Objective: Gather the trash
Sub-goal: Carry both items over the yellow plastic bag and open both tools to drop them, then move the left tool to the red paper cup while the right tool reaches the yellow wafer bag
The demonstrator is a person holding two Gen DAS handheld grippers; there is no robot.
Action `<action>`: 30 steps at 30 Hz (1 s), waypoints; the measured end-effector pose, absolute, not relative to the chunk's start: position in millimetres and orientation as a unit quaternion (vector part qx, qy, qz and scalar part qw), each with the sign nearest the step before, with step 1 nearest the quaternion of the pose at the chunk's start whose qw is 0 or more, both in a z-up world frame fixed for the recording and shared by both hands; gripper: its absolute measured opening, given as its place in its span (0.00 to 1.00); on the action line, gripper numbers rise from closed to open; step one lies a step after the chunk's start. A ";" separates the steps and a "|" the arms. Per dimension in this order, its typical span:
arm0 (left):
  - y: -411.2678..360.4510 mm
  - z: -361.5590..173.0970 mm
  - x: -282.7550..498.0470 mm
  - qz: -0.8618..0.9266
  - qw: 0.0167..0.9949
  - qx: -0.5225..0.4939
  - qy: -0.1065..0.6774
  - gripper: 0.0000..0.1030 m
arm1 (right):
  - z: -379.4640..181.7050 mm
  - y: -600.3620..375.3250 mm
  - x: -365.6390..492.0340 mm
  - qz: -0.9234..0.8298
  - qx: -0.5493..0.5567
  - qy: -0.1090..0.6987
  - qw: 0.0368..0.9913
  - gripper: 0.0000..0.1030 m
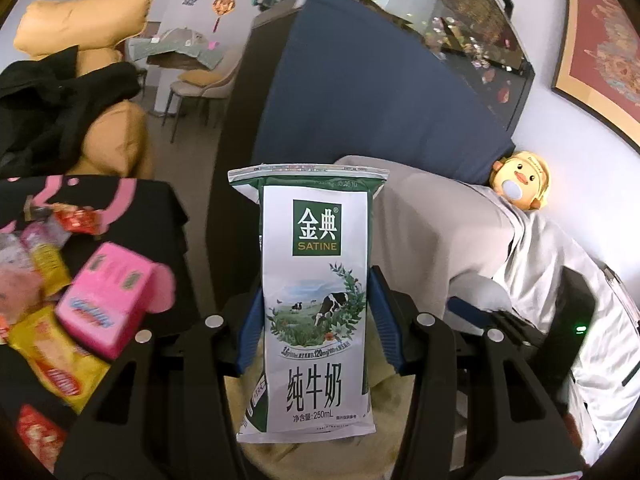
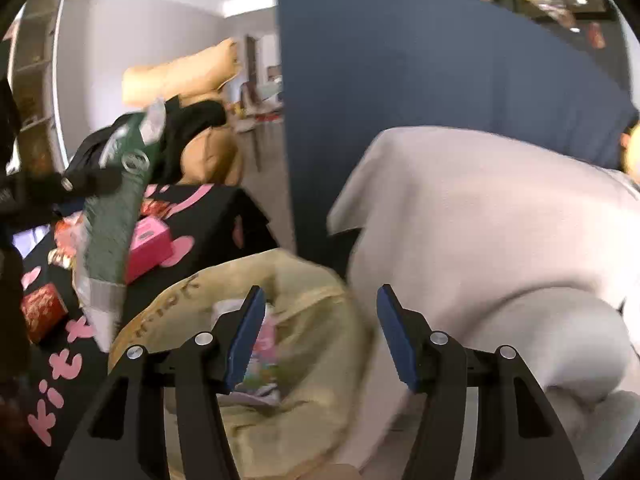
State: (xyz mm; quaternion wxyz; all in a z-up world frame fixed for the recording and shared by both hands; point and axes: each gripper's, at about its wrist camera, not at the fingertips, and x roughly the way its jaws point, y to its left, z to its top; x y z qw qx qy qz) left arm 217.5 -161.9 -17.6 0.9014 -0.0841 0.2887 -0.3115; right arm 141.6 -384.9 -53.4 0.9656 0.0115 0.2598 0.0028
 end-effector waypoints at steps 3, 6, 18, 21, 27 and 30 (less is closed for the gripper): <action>-184.3 -22.2 222.7 -0.320 0.901 -0.086 0.281 0.45 | -49.0 -405.7 130.4 -0.018 0.029 0.250 0.968 0.53; -198.9 -33.4 225.4 -0.325 0.900 -0.101 0.271 0.49 | -50.7 -422.2 121.0 -0.037 0.038 0.247 0.968 0.53; -162.2 -80.0 223.4 -0.275 0.879 -0.083 0.380 0.71 | -69.6 -414.1 133.3 -0.005 0.061 0.262 0.963 0.53; -135.3 -67.7 213.5 -0.263 0.892 -0.072 0.362 0.71 | -68.0 -401.8 137.1 0.013 0.059 0.262 0.963 0.53; -71.0 -48.2 200.4 -0.220 0.916 -0.059 0.331 0.71 | -61.1 -367.7 141.4 0.062 0.054 0.260 0.962 0.53; -32.7 -41.9 196.6 -0.197 0.922 -0.071 0.326 0.71 | -56.6 -344.8 144.4 0.086 0.041 0.257 0.962 0.53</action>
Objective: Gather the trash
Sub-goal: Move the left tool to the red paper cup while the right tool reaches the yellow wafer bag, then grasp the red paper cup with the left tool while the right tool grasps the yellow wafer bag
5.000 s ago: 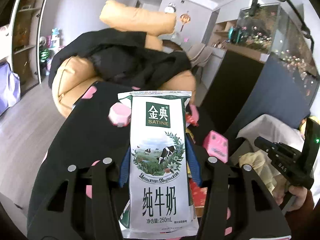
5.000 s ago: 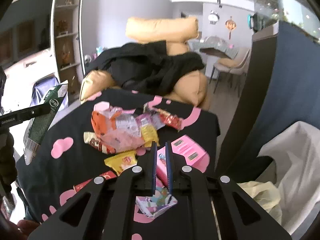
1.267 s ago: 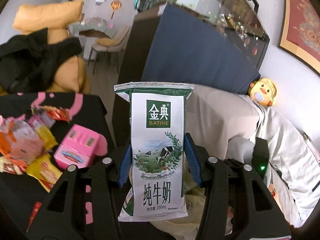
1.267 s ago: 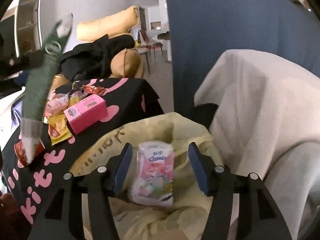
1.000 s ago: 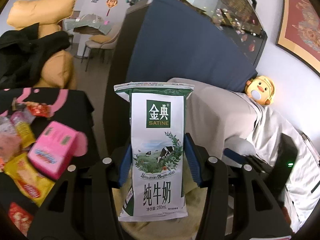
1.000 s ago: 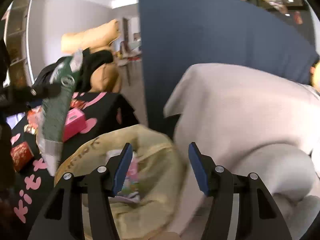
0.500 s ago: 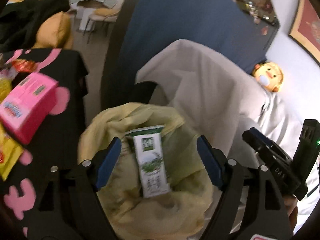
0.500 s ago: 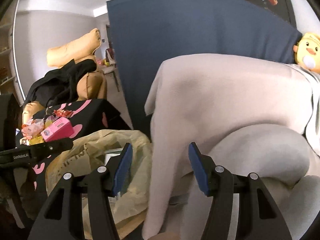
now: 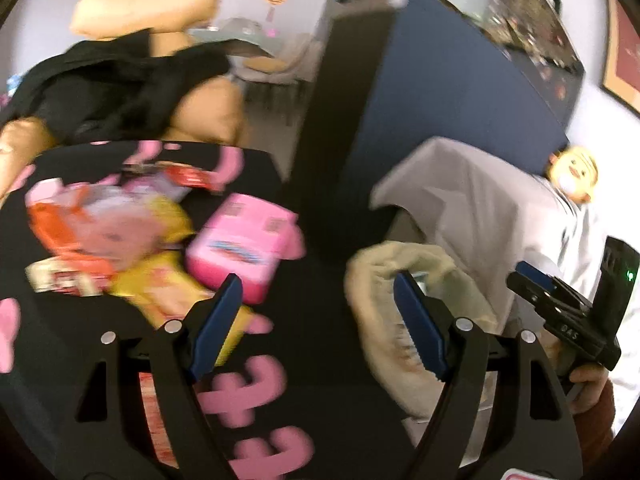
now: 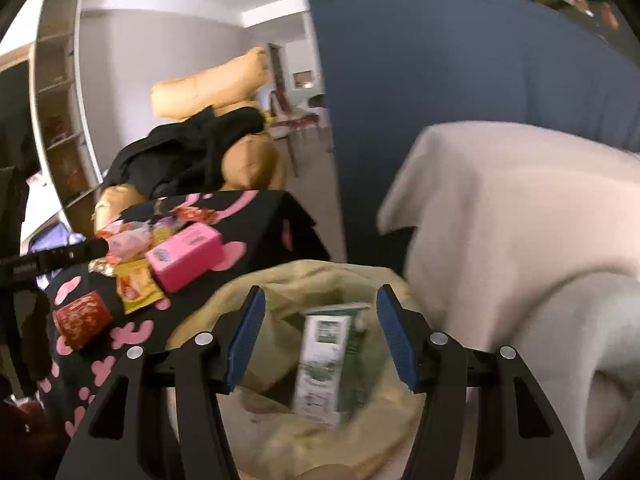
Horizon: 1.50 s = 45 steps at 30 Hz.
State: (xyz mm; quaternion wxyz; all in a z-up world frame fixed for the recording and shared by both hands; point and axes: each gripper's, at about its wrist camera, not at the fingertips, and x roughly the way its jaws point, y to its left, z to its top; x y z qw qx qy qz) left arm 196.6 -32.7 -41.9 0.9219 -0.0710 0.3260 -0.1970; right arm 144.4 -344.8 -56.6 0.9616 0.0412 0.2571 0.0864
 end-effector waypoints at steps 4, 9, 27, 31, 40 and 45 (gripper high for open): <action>26.0 -38.3 187.7 -0.164 0.928 -0.088 0.324 0.71 | -54.2 -314.3 152.2 0.117 0.031 0.261 0.958 0.53; 73.8 -49.0 177.7 -0.142 0.925 -0.109 0.336 0.71 | -57.4 -268.2 163.4 0.156 0.009 0.278 0.948 0.53; 163.4 -85.4 156.8 -0.058 0.915 -0.174 0.358 0.71 | -106.4 -87.8 235.6 0.287 -0.095 0.364 0.881 0.53; 171.5 -86.7 151.8 -0.052 0.915 -0.172 0.361 0.71 | -109.8 -74.0 257.1 0.293 -0.094 0.375 0.874 0.53; 186.9 -92.1 143.0 -0.050 0.912 -0.185 0.363 0.71 | -119.6 -47.9 288.0 0.293 -0.074 0.409 0.861 0.53; 187.7 -92.2 139.5 -0.054 0.912 -0.188 0.361 0.71 | -121.5 -59.8 287.4 0.278 -0.055 0.422 0.861 0.37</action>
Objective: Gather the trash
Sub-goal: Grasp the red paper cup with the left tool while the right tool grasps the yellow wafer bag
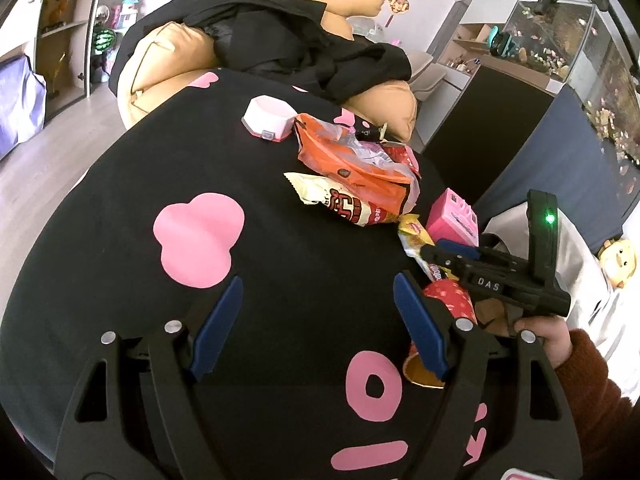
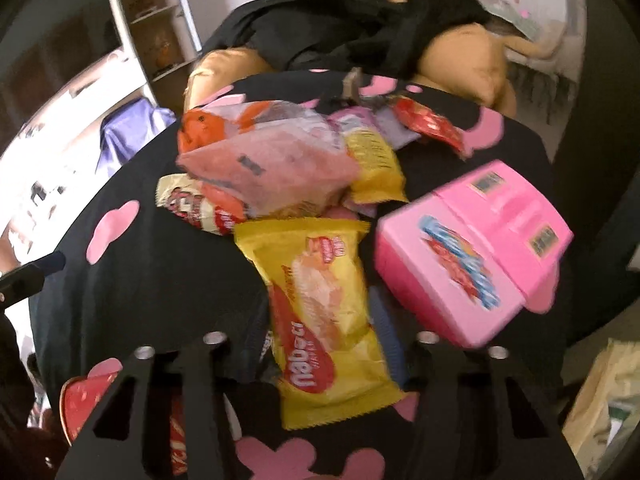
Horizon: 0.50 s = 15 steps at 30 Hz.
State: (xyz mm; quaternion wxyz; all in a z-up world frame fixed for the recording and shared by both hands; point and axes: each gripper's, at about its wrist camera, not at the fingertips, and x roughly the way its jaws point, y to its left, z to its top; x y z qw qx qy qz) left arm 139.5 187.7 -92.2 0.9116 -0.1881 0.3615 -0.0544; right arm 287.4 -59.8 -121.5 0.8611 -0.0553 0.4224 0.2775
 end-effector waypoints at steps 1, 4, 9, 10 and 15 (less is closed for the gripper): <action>187.7 -91.9 138.9 -0.056 0.912 -0.189 0.360 0.71 | -121.9 -64.7 286.7 0.274 -0.051 0.425 0.861 0.36; 187.5 -91.4 138.3 -0.063 0.911 -0.193 0.358 0.71 | -123.2 -83.4 280.0 0.268 -0.028 0.434 0.860 0.36; 178.0 -90.4 140.8 -0.093 0.906 -0.200 0.361 0.71 | -128.9 -104.8 257.1 0.259 -0.018 0.440 0.860 0.36; 172.5 -89.3 142.1 -0.108 0.903 -0.201 0.363 0.71 | -128.9 -108.7 251.4 0.254 -0.020 0.438 0.862 0.36; 134.3 -81.0 153.6 -0.175 0.893 -0.169 0.379 0.71 | -124.2 -126.4 229.4 0.229 -0.044 0.426 0.874 0.36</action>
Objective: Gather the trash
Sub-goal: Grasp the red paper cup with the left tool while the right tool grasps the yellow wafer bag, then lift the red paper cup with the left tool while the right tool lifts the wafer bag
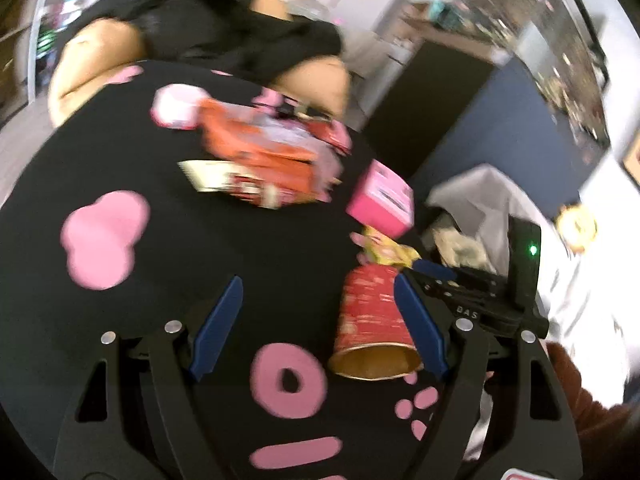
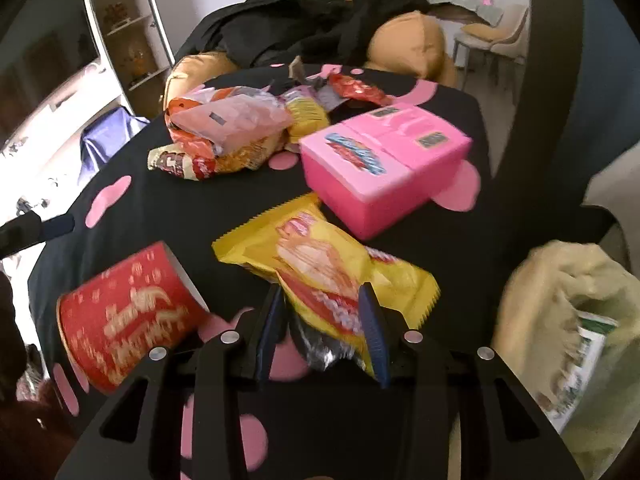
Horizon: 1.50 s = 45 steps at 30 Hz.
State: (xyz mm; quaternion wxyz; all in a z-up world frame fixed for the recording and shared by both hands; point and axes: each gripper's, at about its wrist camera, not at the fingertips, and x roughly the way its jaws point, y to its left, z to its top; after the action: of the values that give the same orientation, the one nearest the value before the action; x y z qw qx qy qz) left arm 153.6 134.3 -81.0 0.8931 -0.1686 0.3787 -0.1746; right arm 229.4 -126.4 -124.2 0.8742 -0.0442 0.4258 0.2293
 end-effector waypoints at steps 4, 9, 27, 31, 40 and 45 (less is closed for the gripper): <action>94.6 -84.3 172.9 -0.202 0.880 -0.122 0.412 0.71 | -115.6 -140.5 214.0 0.252 -0.029 0.415 0.874 0.37; 68.5 -99.0 197.8 -0.202 0.854 -0.100 0.469 0.71 | -99.5 -151.9 192.1 0.266 -0.052 0.372 0.888 0.51; 133.2 -105.0 194.7 -0.117 0.864 -0.126 0.473 0.64 | -126.2 -129.2 271.5 0.302 -0.011 0.420 0.856 0.57; 146.0 -102.8 189.1 -0.117 0.863 -0.142 0.471 0.64 | -135.6 -111.6 253.7 0.313 -0.046 0.430 0.846 0.63; 159.8 -98.3 174.3 -0.117 0.858 -0.177 0.467 0.64 | -135.4 -108.3 245.2 0.297 -0.055 0.445 0.843 0.68; 167.5 -91.4 166.4 -0.117 0.859 -0.193 0.459 0.64 | -111.8 -112.9 227.5 0.344 -0.053 0.398 0.849 0.68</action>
State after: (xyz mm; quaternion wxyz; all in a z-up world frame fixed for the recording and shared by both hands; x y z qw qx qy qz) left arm 166.4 167.5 -91.4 0.8591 -0.1935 0.4593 -0.1168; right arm 227.5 -112.9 -111.8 0.8487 -0.0527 0.3984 0.3437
